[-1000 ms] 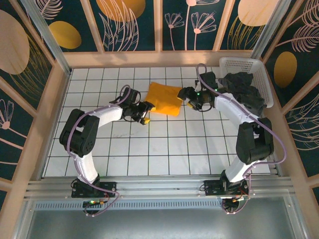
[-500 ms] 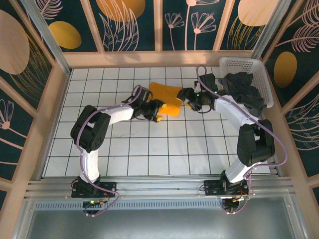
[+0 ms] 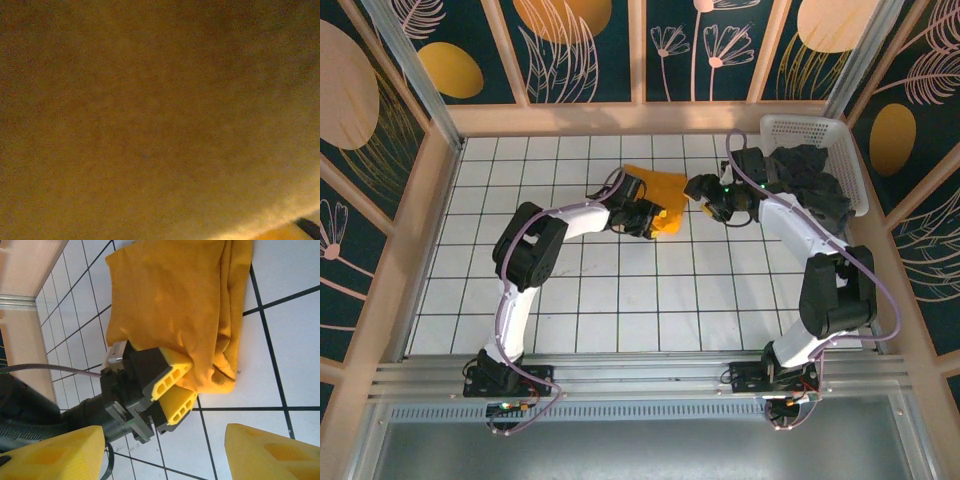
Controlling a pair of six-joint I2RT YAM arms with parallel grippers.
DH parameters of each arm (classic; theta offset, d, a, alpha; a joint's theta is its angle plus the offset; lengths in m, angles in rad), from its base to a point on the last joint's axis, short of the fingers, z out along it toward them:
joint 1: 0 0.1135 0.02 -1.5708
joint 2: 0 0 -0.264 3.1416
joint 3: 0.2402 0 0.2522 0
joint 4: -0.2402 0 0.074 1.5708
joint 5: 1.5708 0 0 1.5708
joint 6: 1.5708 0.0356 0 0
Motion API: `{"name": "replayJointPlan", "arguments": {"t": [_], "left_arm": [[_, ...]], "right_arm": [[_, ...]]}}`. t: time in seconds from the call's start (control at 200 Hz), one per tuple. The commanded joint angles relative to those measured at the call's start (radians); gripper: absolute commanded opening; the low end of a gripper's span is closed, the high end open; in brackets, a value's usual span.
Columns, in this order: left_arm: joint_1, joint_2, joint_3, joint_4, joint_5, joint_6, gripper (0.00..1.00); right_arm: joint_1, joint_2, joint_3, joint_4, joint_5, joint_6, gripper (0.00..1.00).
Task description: Fold and stack the t-shirts
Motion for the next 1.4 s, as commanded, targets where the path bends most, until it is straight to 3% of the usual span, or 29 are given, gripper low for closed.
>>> {"name": "replayJointPlan", "arguments": {"t": [0.0,0.095,0.21,0.33,0.671,0.781,0.856,1.001,1.246,1.276,1.336,1.376,1.396], "left_arm": [[-0.009,0.071,0.064,-0.053,-0.044,-0.026,0.29],[-0.007,0.103,0.086,-0.053,-0.063,-0.05,0.0],[0.019,0.093,0.033,-0.003,-0.093,-0.103,0.0],[0.103,0.03,-0.057,0.045,-0.148,-0.1,0.0],[0.523,-0.129,-0.277,0.158,-0.152,0.116,0.0],[0.643,-0.069,-0.2,0.177,-0.059,0.272,0.0],[0.702,-0.003,-0.085,0.078,-0.016,0.42,0.0],[0.76,0.062,0.063,-0.109,-0.03,0.664,0.0],[0.827,0.023,0.037,-0.184,-0.111,0.766,0.0],[0.826,0.016,0.042,-0.186,-0.112,0.768,0.07],[0.823,-0.015,0.039,-0.183,-0.113,0.761,0.45],[0.818,-0.054,0.032,-0.177,-0.128,0.756,0.65],[0.811,-0.077,0.028,-0.175,-0.139,0.756,0.82]], "right_arm": [[-0.012,-0.03,-0.01,-0.003,-0.009,0.001,0.64],[-0.018,-0.03,-0.007,-0.004,-0.011,0.002,0.64],[-0.027,-0.029,-0.001,-0.009,-0.014,-0.002,0.63],[-0.036,-0.031,0.002,-0.016,-0.016,-0.006,0.63],[-0.039,-0.014,0.013,-0.001,-0.045,-0.006,0.63],[-0.036,-0.002,0.019,0.023,-0.071,-0.009,0.63],[-0.027,0.01,0.03,0.034,-0.089,-0.019,0.62],[-0.008,0.036,0.065,0.037,-0.113,-0.041,0.63],[0.02,0.054,0.085,0.071,-0.141,-0.052,0.62],[0.025,0.05,0.082,0.088,-0.149,-0.055,0.63],[0.035,0.032,0.068,0.15,-0.174,-0.061,0.63],[0.043,0.007,0.052,0.209,-0.188,-0.064,0.64],[0.047,-0.008,0.039,0.241,-0.19,-0.062,0.64]]}}
